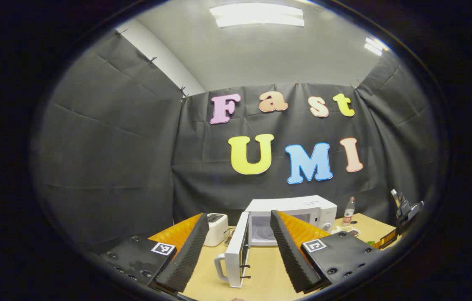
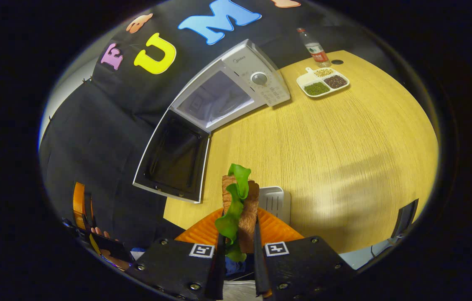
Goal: Open the microwave oven with the left hand, put the food in, and close the microwave oven.
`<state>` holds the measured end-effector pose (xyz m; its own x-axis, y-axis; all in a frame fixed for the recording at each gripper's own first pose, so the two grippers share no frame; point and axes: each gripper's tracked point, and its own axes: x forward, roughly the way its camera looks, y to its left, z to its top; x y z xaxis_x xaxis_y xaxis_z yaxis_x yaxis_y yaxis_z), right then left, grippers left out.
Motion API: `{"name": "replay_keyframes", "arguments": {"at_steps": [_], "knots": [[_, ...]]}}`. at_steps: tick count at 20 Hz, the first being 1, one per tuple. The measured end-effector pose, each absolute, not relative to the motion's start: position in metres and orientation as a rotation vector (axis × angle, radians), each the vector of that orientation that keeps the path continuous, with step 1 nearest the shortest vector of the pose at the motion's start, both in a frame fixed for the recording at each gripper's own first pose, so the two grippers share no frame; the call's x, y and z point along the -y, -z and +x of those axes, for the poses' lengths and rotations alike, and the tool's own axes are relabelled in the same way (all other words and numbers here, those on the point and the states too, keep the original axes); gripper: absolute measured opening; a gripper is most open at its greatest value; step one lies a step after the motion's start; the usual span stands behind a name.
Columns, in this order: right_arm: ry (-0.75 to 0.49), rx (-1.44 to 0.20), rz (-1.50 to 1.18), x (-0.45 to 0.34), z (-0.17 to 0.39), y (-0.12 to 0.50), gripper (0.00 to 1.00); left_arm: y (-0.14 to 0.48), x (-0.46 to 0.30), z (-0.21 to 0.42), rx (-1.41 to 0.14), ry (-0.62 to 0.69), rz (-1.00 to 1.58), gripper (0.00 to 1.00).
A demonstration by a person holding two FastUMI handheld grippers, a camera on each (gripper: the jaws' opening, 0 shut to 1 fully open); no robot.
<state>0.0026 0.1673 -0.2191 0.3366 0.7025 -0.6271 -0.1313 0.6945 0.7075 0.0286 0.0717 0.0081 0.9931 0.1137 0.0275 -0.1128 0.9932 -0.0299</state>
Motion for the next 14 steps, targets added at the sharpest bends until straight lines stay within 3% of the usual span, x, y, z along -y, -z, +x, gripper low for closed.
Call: {"name": "replay_keyframes", "arguments": {"at_steps": [8, 9, 10, 11, 14], "knots": [[-0.584, -0.977, 0.634, -0.232, 0.062, 0.196, 0.29, -0.01, -0.119, 0.076, 0.05, -0.108, -0.053, 0.99], [-0.583, -0.963, 0.641, -0.24, 0.07, 0.194, 0.29, -0.011, -0.127, 0.082, 0.055, -0.113, -0.053, 0.95], [-0.582, -0.949, 0.646, -0.248, 0.078, 0.192, 0.29, -0.01, -0.134, 0.086, 0.055, -0.116, -0.055, 0.99], [-0.573, -0.931, 0.65, -0.255, 0.085, 0.191, 0.29, -0.009, -0.141, 0.09, 0.055, -0.122, -0.057, 0.9], [-0.546, -0.873, 0.644, -0.276, 0.114, 0.191, 0.29, -0.001, -0.161, 0.104, 0.044, -0.131, -0.059, 0.9]]}}
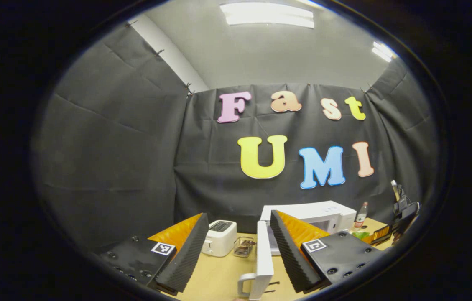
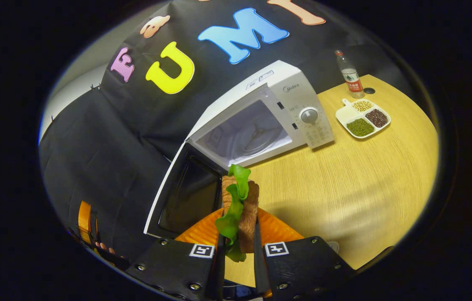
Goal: Open the microwave oven with the left hand, put the food in, and close the microwave oven.
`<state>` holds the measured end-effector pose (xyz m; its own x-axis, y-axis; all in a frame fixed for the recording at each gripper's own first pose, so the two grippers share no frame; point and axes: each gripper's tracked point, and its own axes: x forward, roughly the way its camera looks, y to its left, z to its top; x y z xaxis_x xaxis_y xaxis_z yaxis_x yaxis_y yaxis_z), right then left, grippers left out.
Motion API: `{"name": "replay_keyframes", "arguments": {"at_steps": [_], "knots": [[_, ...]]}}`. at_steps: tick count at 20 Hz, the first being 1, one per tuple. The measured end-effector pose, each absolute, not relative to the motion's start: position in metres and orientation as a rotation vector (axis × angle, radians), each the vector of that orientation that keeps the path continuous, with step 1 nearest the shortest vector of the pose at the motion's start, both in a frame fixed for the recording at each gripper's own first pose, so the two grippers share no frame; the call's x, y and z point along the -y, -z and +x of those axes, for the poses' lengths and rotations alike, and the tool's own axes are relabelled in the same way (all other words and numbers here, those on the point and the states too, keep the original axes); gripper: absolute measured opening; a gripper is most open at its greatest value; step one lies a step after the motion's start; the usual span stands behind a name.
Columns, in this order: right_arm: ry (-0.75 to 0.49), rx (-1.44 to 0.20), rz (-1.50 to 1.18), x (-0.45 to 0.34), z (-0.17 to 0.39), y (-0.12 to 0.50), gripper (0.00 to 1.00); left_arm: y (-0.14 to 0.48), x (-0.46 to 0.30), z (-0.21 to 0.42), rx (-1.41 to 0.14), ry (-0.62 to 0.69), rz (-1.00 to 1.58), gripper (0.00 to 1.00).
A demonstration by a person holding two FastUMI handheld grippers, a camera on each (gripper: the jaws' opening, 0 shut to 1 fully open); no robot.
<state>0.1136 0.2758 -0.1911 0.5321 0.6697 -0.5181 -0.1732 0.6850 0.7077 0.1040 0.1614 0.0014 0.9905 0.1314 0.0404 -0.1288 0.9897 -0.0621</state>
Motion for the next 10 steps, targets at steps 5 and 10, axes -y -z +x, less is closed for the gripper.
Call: {"name": "replay_keyframes", "arguments": {"at_steps": [5, 10], "knots": [[-0.515, -0.788, 0.648, -0.31, 0.154, 0.194, 0.29, 0.014, -0.192, 0.125, 0.027, -0.146, -0.053, 0.9], [-0.448, -0.727, 0.66, -0.335, 0.2, 0.206, 0.29, 0.026, -0.219, 0.147, 0.01, -0.157, -0.063, 1.0]]}}
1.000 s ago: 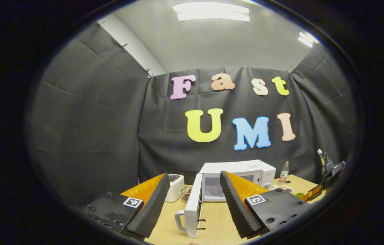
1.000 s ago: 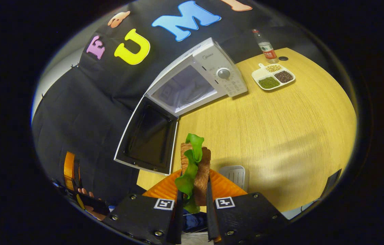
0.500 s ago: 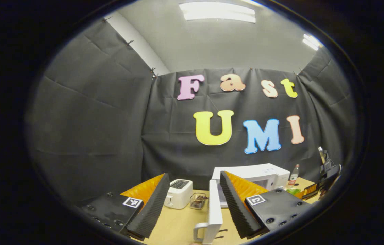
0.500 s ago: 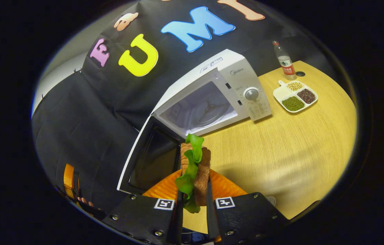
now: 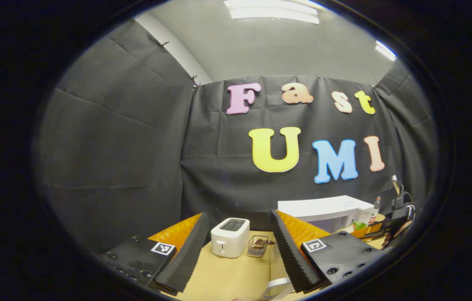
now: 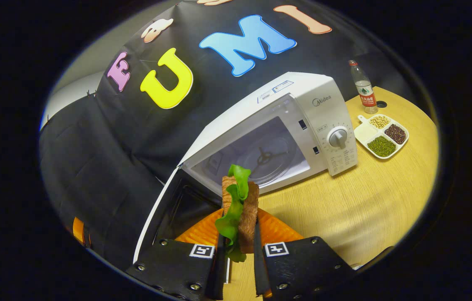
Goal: Open the microwave oven with the left hand, put the food in, and close the microwave oven.
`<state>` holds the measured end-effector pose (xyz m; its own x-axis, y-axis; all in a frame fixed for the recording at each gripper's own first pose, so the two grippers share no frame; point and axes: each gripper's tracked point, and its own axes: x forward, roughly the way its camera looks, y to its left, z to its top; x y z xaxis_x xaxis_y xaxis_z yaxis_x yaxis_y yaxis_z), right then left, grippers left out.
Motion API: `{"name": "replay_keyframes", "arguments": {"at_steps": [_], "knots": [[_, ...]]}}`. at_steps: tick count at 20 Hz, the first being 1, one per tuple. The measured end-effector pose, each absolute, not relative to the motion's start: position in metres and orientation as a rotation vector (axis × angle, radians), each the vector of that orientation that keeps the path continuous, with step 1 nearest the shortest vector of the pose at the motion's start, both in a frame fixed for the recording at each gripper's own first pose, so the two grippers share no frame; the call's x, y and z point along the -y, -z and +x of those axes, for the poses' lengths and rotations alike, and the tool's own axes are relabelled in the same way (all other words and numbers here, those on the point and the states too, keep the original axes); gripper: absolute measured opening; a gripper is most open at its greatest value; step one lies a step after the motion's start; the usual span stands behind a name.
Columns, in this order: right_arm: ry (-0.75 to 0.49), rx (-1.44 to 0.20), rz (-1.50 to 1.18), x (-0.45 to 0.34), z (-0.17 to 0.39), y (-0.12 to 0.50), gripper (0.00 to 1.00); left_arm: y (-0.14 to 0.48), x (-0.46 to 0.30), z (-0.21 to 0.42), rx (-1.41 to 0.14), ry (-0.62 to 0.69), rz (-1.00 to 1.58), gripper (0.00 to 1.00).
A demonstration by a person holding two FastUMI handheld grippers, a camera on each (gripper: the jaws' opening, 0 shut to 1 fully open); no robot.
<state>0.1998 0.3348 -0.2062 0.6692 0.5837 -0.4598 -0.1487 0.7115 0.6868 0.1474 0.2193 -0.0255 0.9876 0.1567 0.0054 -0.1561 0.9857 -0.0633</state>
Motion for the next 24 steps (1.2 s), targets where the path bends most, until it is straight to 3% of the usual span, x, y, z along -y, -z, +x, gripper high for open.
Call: {"name": "replay_keyframes", "arguments": {"at_steps": [3, 4, 6, 10, 11, 16, 18, 19, 22, 24], "knots": [[-0.419, -0.697, 0.661, -0.347, 0.225, 0.215, 0.29, 0.036, -0.234, 0.161, -0.001, -0.165, -0.046, 0.99], [-0.408, -0.688, 0.667, -0.351, 0.234, 0.218, 0.29, 0.039, -0.238, 0.164, -0.007, -0.165, -0.045, 0.9], [-0.391, -0.668, 0.689, -0.36, 0.251, 0.223, 0.29, 0.046, -0.247, 0.171, -0.018, -0.167, -0.049, 0.95], [-0.352, -0.608, 0.689, -0.373, 0.283, 0.238, 0.29, 0.053, -0.262, 0.179, -0.034, -0.183, -0.037, 0.95], [-0.349, -0.6, 0.694, -0.378, 0.289, 0.242, 0.29, 0.056, -0.265, 0.179, -0.037, -0.188, -0.035, 0.99], [-0.309, -0.579, 0.713, -0.397, 0.321, 0.26, 0.29, 0.078, -0.281, 0.184, -0.092, -0.209, -0.025, 0.9], [-0.294, -0.574, 0.721, -0.403, 0.33, 0.267, 0.29, 0.082, -0.285, 0.187, -0.103, -0.209, -0.02, 0.99], [-0.286, -0.57, 0.725, -0.406, 0.334, 0.27, 0.29, 0.082, -0.288, 0.185, -0.107, -0.21, -0.014, 0.95], [-0.265, -0.558, 0.74, -0.41, 0.344, 0.278, 0.29, 0.087, -0.295, 0.184, -0.116, -0.218, -0.006, 0.95], [-0.231, -0.564, 0.724, -0.408, 0.351, 0.289, 0.37, 0.091, -0.297, 0.185, -0.118, -0.226, -0.018, 0.95]]}}
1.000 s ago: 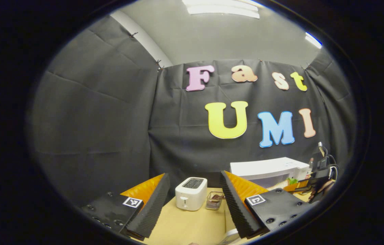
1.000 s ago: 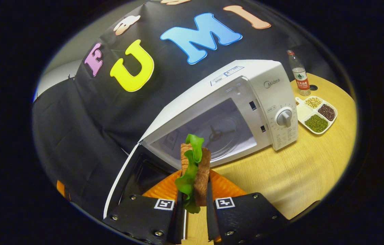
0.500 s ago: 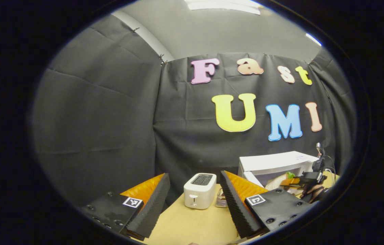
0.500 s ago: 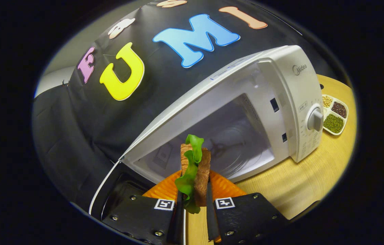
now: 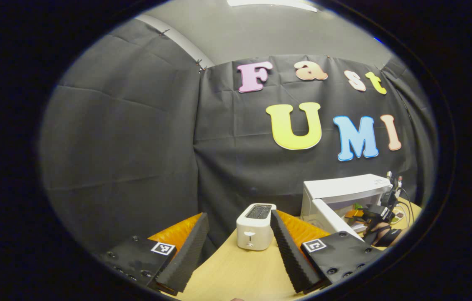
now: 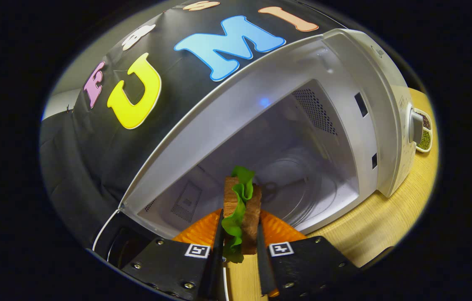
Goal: Open the microwave oven with the left hand, put the food in, and close the microwave oven.
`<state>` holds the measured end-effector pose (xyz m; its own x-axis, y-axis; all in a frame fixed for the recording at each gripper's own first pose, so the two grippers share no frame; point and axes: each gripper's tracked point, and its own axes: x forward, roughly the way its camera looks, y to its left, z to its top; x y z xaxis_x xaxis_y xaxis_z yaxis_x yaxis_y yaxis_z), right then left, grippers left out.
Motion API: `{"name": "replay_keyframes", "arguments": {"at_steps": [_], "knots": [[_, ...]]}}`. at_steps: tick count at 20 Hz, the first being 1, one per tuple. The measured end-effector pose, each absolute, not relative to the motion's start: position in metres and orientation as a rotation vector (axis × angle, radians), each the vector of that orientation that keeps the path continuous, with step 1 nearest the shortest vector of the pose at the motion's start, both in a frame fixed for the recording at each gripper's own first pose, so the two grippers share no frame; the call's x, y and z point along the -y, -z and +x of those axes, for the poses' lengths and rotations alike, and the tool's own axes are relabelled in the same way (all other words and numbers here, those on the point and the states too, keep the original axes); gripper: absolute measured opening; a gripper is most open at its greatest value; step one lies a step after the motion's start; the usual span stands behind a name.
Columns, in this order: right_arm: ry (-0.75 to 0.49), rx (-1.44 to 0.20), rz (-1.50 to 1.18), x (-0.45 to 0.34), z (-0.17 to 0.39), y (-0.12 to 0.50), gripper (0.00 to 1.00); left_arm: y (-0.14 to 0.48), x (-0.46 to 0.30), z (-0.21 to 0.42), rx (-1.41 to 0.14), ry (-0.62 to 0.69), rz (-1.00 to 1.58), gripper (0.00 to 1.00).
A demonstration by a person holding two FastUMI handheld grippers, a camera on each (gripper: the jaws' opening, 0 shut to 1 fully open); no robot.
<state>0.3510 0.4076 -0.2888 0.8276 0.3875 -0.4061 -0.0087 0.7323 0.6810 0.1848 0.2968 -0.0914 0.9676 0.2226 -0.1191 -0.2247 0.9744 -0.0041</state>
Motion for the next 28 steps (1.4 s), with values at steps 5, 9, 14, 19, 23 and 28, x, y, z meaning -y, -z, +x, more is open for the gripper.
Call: {"name": "replay_keyframes", "arguments": {"at_steps": [5, 9, 14, 19, 23, 28], "knots": [[-0.095, -0.613, 0.568, -0.383, 0.358, 0.321, 0.68, 0.107, -0.301, 0.183, -0.139, -0.236, -0.036, 0.9], [-0.067, -0.606, 0.387, -0.364, 0.353, 0.324, 0.96, 0.106, -0.293, 0.189, -0.131, -0.222, -0.033, 0.95], [-0.125, -0.489, 0.275, -0.352, 0.34, 0.277, 0.96, 0.101, -0.281, 0.19, -0.108, -0.196, -0.024, 0.99], [-0.212, -0.395, 0.19, -0.337, 0.296, 0.212, 0.98, 0.106, -0.275, 0.178, -0.095, -0.202, -0.037, 0.9], [-0.261, -0.279, 0.182, -0.313, 0.259, 0.146, 0.98, 0.115, -0.272, 0.165, -0.099, -0.22, -0.015, 0.95], [-0.26, -0.179, 0.193, -0.267, 0.221, 0.085, 0.98, 0.122, -0.259, 0.15, -0.115, -0.226, -0.016, 0.95]]}}
